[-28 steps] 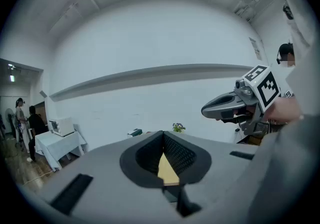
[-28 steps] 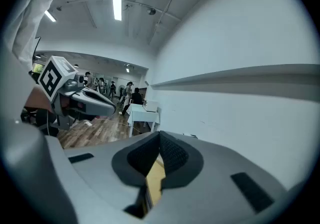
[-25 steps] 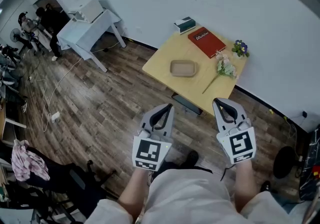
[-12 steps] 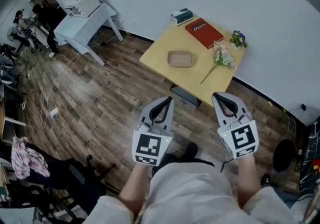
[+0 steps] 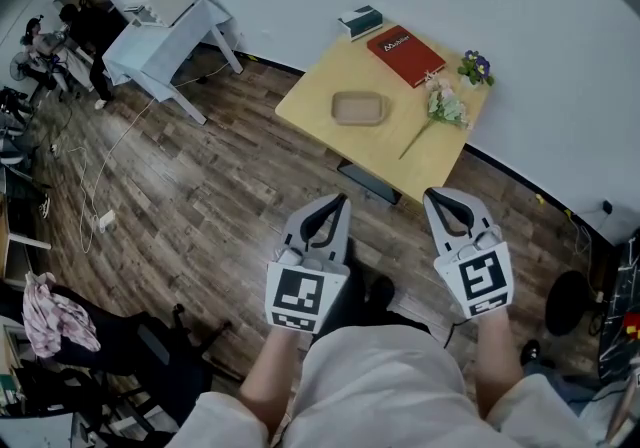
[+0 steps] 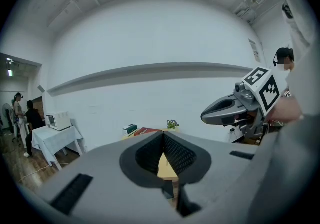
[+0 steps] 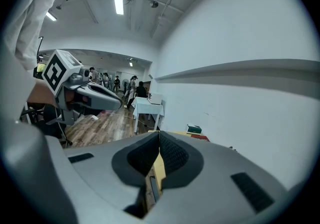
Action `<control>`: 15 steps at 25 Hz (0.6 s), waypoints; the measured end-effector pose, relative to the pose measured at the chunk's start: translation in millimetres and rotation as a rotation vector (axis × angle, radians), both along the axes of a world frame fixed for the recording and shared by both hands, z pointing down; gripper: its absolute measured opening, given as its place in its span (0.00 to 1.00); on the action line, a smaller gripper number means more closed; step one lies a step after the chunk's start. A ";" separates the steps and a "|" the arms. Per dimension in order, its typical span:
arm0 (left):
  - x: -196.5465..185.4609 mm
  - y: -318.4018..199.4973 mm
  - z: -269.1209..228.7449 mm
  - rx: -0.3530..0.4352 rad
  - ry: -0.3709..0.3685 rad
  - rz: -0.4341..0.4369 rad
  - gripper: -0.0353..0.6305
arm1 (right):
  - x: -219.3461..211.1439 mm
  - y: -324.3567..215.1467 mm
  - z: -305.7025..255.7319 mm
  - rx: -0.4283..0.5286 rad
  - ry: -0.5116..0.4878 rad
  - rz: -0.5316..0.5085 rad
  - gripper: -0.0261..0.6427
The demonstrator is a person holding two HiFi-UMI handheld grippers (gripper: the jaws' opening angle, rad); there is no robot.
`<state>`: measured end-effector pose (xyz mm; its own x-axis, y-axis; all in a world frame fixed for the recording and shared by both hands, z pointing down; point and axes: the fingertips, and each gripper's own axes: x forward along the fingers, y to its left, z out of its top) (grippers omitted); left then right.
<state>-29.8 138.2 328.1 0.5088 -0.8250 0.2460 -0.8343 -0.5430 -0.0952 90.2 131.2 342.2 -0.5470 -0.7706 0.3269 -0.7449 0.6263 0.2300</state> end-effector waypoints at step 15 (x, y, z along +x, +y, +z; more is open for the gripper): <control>-2.4 -49.0 14.1 -0.015 -0.003 -0.012 0.06 | -8.5 -44.6 12.2 -0.037 0.015 -0.010 0.07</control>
